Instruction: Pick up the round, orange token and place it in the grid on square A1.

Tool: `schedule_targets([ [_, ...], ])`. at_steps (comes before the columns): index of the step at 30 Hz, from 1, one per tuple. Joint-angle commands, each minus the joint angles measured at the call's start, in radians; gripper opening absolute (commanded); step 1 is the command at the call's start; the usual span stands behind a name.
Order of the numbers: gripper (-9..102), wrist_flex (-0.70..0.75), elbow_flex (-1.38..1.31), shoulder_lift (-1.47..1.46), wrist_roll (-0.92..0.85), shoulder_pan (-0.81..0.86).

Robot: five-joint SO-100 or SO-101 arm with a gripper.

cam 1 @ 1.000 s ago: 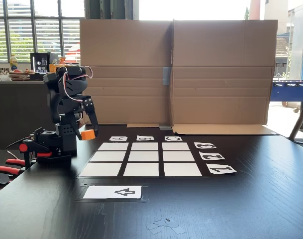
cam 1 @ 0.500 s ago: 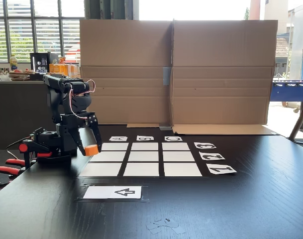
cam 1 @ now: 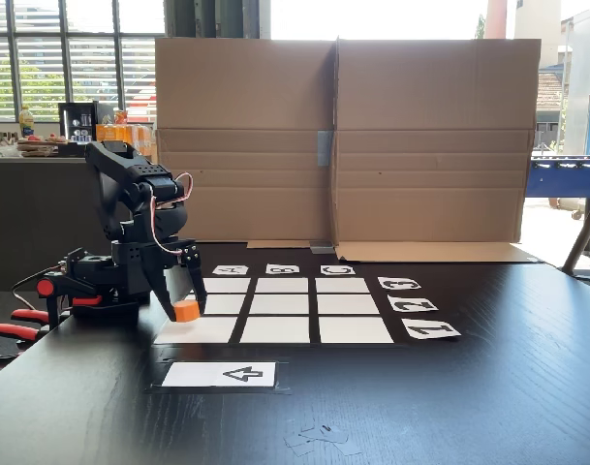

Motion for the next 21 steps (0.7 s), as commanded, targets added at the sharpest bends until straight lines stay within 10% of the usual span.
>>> schedule_targets([
  [1, 12, -0.031, 0.000, -0.021, -0.006, -0.005],
  [21, 12, -0.087, 0.000, -0.078, -0.006, -0.005],
])
